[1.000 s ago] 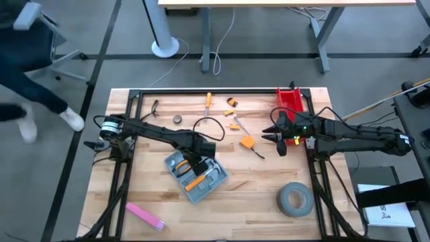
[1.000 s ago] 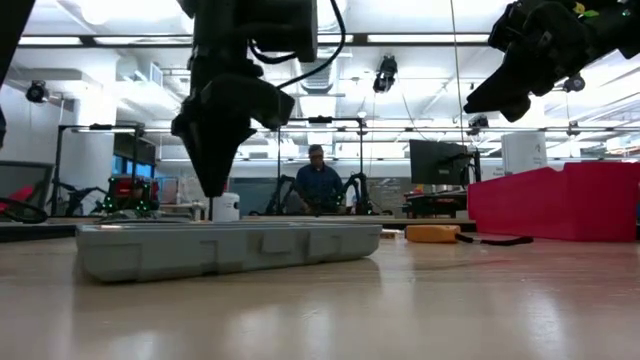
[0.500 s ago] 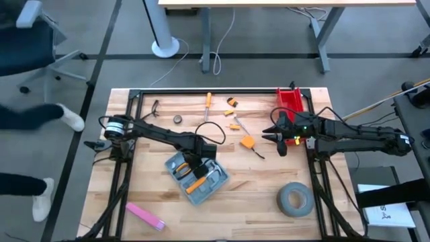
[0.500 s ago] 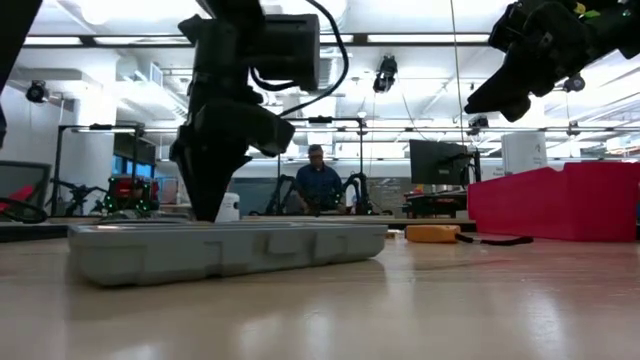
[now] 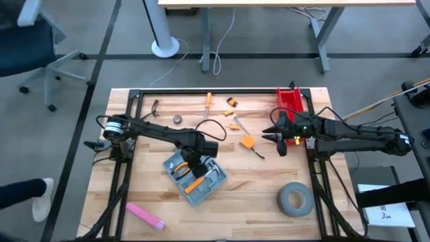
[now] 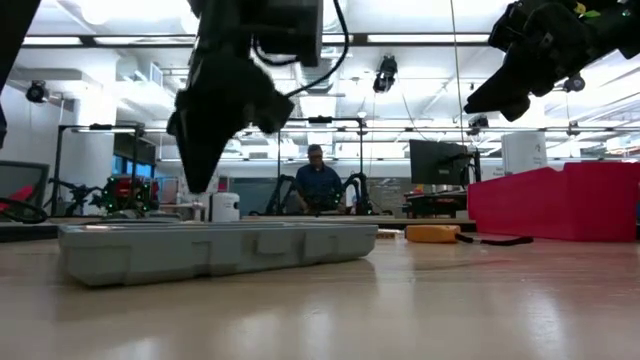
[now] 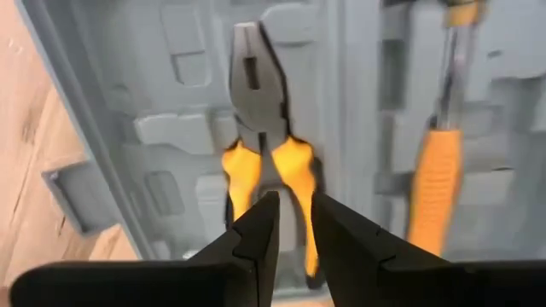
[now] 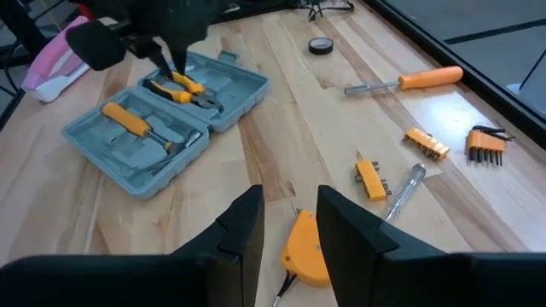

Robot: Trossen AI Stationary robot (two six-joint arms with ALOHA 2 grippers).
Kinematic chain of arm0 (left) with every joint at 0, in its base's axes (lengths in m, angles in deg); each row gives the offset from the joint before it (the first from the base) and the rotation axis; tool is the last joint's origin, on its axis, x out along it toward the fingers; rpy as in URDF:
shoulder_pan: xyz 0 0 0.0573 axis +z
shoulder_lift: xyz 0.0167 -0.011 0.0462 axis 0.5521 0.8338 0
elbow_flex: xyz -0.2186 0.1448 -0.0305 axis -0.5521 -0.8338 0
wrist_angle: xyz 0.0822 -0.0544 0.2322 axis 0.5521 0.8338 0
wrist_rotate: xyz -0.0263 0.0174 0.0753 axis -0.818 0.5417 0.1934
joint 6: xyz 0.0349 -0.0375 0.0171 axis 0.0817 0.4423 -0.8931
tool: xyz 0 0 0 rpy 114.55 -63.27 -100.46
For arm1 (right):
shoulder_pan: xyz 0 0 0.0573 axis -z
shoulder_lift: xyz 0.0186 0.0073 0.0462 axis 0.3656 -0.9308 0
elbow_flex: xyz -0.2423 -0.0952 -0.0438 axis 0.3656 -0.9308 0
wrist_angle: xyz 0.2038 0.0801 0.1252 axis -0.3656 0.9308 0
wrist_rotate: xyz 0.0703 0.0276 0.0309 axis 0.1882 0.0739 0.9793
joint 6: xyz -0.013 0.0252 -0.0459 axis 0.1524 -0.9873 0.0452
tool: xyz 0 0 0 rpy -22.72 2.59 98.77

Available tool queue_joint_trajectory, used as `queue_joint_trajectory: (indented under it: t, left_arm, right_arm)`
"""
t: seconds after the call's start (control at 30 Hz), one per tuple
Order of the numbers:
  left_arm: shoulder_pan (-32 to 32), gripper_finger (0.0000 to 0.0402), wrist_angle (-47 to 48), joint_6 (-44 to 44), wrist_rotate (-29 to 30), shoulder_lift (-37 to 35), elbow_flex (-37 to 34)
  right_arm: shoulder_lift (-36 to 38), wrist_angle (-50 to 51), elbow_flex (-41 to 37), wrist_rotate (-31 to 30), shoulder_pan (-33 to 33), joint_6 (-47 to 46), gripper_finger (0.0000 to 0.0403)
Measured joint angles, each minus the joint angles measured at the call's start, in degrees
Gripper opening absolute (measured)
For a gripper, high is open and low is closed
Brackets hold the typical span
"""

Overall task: Prefit tool cases
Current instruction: Put the yellow pliers into the gray pre-fit tool case

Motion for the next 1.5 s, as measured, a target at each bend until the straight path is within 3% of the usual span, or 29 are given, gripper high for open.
queue_joint_trajectory:
  t: [0.3, 0.47, 0.67, 0.77, 0.97, 1.2, 1.37, 1.5]
  left_arm:
    - [0.22, 0.0077, -15.47, 2.78, -5.66, -0.33, -12.22]
    - [0.42, 0.008, -9.81, 2.71, -6.81, -0.46, -9.58]
    - [0.43, 0.0076, 0.38, 1.24, -1.31, -0.81, -0.45]
    - [0.42, 0.0072, -0.1, 1.22, -1.08, -0.79, 1.31]
    - [0.28, 0.0064, -0.52, 1.23, -1.18, 0.29, -2.09]
    - [0.4, 0.0062, -12.59, 2.14, -6.78, -0.07, -11.28]
    - [1.05, 0.0065, -8.1, 1.84, -7.37, -0.28, -9.48]
    - [1.43, 0.0063, -5.57, 1.4, -1.51, -0.57, -4.03]
  right_arm:
    - [-0.04, 0.11, 0.0, -0.03, 0.0, 0.15, 0.0093]
    - [-0.02, 0.04, 0.0, -0.08, 0.0, 0.52, 0.0101]
    - [-0.02, -0.2, 0.0, -0.08, 0.0, 0.61, 0.0101]
    - [-0.02, -0.2, 0.0, -0.1, 0.0, 0.63, 0.0096]
    - [-0.02, -0.19, 0.0, -0.1, 0.0, 0.73, 0.0087]
    - [-0.02, -0.17, 0.0, -0.12, 0.0, 0.58, 0.0086]
    - [-0.02, 0.11, 0.0, -0.14, 0.0, 0.39, 0.0095]
    - [-0.02, 0.11, 0.0, -0.21, 0.0, 0.41, 0.0101]
